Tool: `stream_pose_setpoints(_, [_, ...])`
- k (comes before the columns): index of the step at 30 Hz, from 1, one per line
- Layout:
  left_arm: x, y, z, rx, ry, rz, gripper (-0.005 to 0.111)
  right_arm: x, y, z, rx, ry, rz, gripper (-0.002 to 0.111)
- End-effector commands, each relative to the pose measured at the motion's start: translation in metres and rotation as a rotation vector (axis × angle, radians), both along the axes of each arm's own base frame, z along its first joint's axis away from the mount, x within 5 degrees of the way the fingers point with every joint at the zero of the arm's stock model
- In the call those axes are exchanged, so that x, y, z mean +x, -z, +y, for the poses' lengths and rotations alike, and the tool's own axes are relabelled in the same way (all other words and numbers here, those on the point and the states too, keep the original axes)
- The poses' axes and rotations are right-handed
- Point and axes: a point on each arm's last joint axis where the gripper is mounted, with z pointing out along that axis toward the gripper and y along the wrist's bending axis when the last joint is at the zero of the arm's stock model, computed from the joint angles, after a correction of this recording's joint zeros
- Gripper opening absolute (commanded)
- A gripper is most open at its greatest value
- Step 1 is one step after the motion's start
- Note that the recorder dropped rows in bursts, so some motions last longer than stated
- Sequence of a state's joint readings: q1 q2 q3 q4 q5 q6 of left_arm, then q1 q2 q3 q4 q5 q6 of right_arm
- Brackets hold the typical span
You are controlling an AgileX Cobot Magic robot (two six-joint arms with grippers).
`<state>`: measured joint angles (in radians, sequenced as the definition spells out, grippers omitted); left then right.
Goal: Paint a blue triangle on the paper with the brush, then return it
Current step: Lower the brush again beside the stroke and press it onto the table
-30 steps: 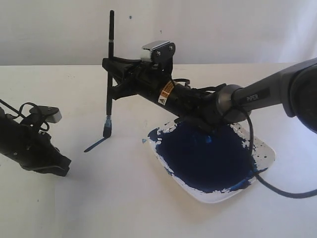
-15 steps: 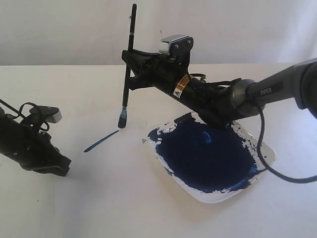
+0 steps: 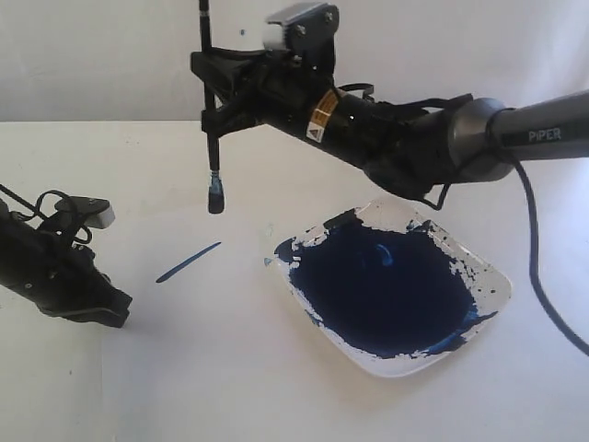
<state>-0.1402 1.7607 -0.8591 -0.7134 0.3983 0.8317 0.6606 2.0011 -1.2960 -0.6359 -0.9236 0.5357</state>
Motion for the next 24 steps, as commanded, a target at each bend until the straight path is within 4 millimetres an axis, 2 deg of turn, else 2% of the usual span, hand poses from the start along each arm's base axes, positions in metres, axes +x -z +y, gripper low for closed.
stream_pose_setpoints(1, [-0.003, 0.001, -0.001, -0.012, 0.003, 0.019, 0.000, -0.024, -0.018, 0.022, -0.080, 0.118, 0.099, 0.000])
stream_pose_setpoints(3, [-0.003, 0.001, -0.001, -0.012, 0.003, 0.019, 0.000, -0.032, -0.021, 0.029, -0.096, 0.199, 0.104, 0.000])
stream_pose_setpoints(6, [-0.004, 0.001, -0.001, -0.013, 0.004, 0.021, 0.000, -0.044, -0.023, 0.038, -0.011, 0.299, 0.169, 0.000])
stream_pose_setpoints(11, [-0.004, 0.001, -0.002, -0.017, 0.008, 0.027, 0.000, -0.056, -0.011, 0.031, 0.136, 0.491, 0.258, 0.000])
stream_pose_setpoints(15, [-0.004, 0.001, -0.001, -0.014, 0.005, 0.023, 0.000, -0.067, -0.001, 0.030, 0.129, 0.468, 0.215, 0.000])
stream_pose_setpoints(20, [-0.004, 0.001, -0.001, -0.013, 0.004, 0.021, 0.000, -0.071, 0.003, 0.035, 0.110, 0.422, 0.177, 0.000])
stream_pose_setpoints(24, [-0.004, 0.001, -0.001, -0.015, 0.006, 0.024, 0.000, -0.071, 0.008, 0.038, 0.189, 0.381, 0.237, 0.000])
